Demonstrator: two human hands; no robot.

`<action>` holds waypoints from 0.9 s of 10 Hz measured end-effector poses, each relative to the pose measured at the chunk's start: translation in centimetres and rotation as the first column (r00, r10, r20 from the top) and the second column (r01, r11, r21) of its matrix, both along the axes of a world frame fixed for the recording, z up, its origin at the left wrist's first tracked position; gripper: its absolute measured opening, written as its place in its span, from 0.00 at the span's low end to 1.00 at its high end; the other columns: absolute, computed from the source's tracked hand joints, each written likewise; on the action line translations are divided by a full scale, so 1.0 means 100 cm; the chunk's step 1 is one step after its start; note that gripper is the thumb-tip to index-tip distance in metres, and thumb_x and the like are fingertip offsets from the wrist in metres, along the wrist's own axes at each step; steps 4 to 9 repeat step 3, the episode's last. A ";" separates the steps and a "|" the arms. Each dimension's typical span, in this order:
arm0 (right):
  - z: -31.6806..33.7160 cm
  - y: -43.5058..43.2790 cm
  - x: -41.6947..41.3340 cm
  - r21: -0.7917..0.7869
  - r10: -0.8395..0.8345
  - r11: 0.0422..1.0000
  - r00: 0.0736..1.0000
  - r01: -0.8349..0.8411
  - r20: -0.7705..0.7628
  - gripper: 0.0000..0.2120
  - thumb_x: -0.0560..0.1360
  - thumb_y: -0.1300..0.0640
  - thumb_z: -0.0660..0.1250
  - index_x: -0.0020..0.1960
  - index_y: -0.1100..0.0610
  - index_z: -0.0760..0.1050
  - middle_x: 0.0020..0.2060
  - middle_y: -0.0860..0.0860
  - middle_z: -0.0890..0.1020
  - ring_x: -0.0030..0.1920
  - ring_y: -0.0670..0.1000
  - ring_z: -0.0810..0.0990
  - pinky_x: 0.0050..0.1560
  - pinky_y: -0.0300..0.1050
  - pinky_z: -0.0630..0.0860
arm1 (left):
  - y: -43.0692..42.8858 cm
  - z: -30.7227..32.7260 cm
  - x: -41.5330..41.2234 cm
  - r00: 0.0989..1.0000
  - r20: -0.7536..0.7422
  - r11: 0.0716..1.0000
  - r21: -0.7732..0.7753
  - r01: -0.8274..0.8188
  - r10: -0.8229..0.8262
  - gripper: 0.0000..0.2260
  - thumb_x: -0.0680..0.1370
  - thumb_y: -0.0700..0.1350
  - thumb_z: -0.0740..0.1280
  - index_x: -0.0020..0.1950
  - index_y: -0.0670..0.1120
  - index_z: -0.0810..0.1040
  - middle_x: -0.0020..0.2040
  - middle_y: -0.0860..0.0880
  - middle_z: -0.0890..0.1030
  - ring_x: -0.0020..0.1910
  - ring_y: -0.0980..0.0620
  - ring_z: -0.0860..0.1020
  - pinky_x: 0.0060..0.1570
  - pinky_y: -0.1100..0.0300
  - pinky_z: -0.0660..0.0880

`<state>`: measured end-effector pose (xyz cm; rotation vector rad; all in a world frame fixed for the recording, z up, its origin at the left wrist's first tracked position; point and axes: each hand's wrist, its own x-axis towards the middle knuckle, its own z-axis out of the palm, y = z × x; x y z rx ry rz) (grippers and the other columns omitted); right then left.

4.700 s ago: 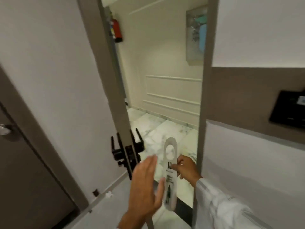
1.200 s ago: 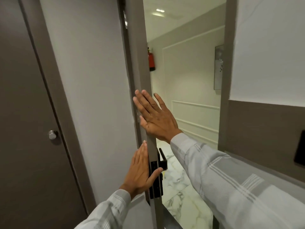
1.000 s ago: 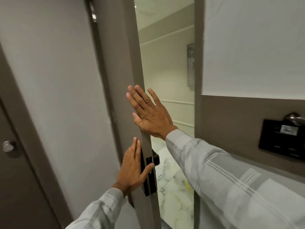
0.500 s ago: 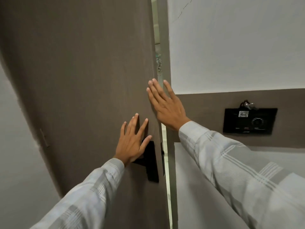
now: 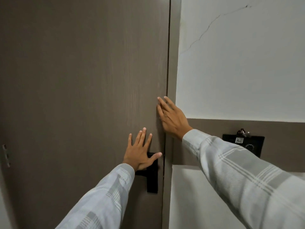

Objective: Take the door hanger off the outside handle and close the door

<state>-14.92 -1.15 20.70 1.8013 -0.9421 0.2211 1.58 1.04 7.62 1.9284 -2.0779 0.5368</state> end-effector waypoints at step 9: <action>0.034 0.014 0.004 0.364 -0.024 0.931 0.991 -0.026 0.131 0.29 0.83 0.51 0.51 0.80 0.60 0.50 0.80 0.55 0.55 0.80 0.54 0.41 0.79 0.60 0.38 | -0.015 0.049 0.002 0.994 -0.094 0.987 0.159 -0.038 0.054 0.45 0.69 0.77 0.35 0.79 0.52 0.42 0.81 0.50 0.45 0.80 0.47 0.42 0.73 0.39 0.31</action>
